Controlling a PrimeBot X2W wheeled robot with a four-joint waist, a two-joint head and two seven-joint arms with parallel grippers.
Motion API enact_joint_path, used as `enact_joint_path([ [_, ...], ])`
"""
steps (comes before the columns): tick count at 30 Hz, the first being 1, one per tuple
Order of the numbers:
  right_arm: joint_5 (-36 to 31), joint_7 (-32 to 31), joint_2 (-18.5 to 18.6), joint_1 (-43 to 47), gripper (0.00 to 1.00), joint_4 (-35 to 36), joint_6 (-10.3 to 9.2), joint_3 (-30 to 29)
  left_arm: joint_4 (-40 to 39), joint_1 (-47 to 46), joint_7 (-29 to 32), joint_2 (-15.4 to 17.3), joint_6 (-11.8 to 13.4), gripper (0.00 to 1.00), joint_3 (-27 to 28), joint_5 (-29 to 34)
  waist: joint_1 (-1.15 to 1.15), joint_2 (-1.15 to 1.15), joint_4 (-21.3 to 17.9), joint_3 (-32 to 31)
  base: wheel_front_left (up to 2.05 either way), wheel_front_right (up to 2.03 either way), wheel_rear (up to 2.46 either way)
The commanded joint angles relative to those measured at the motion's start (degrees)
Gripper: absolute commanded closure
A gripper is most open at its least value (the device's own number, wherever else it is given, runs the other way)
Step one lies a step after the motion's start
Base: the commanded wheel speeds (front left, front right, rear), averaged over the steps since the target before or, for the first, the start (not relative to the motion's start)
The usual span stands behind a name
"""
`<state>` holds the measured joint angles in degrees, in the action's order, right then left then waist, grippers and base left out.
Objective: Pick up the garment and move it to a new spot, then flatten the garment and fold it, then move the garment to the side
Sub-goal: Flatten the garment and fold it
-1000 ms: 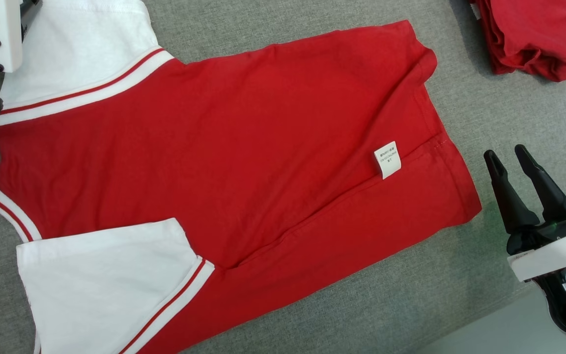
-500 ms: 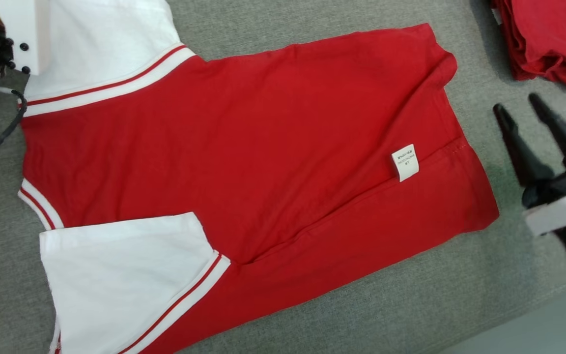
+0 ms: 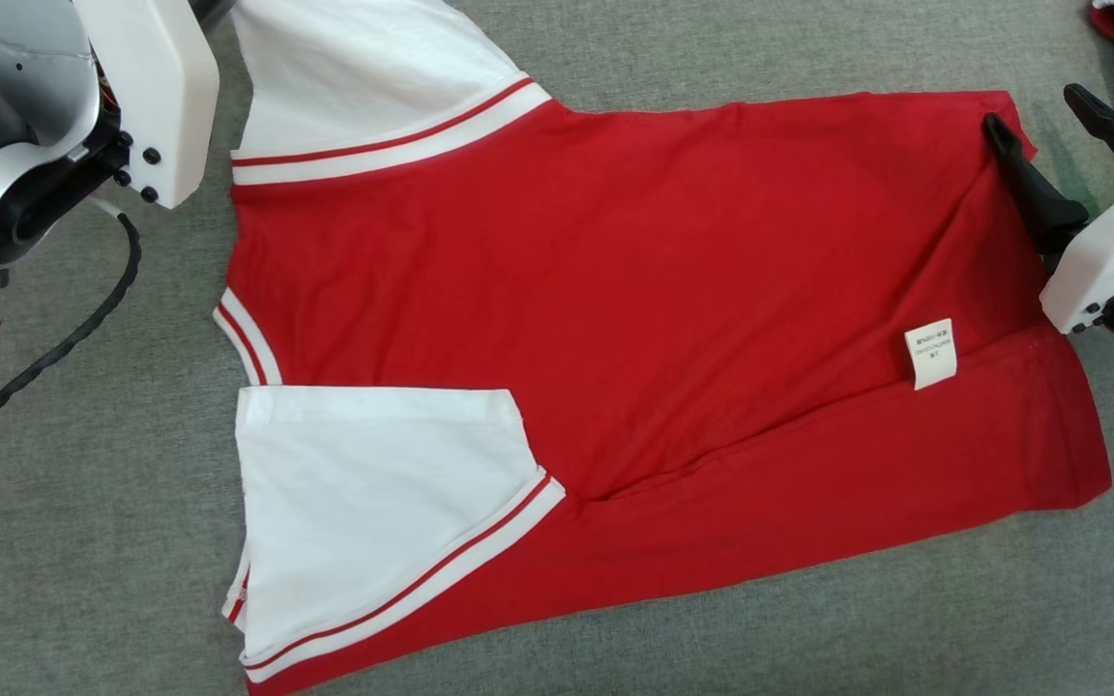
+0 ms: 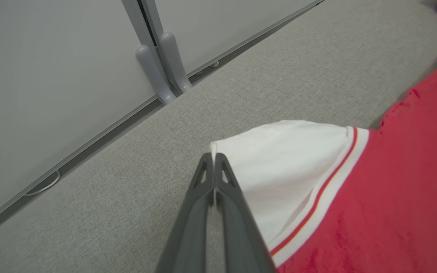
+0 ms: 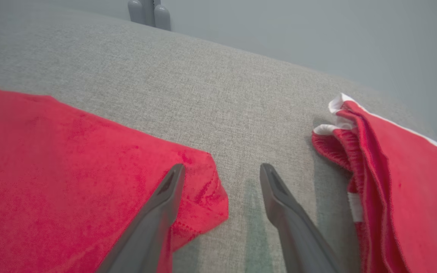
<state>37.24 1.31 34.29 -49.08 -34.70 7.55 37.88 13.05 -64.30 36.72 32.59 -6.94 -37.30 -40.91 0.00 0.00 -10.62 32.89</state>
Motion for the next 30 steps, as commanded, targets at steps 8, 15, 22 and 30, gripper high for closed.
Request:
enact_joint_path([
  [8, 5.1, -9.3, 0.4, -5.4, 0.03, -6.8, -0.14, 6.6, -6.5, 3.2, 1.0, 2.2, 2.0, 1.00, 0.5, -1.0, 0.00, 0.00, 2.8, -1.4, 0.00, 0.00, 0.00],
  [15, 8.7, -13.1, 1.7, -6.4, 0.92, -5.5, -0.10, 10.8, -7.5, 5.1, 0.9, 3.1, 3.0, 1.00, 0.7, -1.7, 0.00, 0.00, 3.2, -3.0, 0.00, 0.00, 0.00],
  [22, 10.6, -13.5, 4.6, -7.8, 1.00, -2.9, -0.11, 14.2, -7.6, 5.5, -0.6, 3.4, 3.0, 1.00, 1.1, -1.6, 0.00, 0.00, 4.1, -4.0, 0.00, 0.00, 0.00],
  [30, 9.3, -8.1, 6.7, -11.1, 1.00, -3.2, -0.11, 13.6, -6.2, 4.4, -7.1, 3.3, 2.4, 1.00, 2.4, 0.1, 0.00, 0.00, 4.8, -5.0, 0.00, 0.00, 0.00],
])
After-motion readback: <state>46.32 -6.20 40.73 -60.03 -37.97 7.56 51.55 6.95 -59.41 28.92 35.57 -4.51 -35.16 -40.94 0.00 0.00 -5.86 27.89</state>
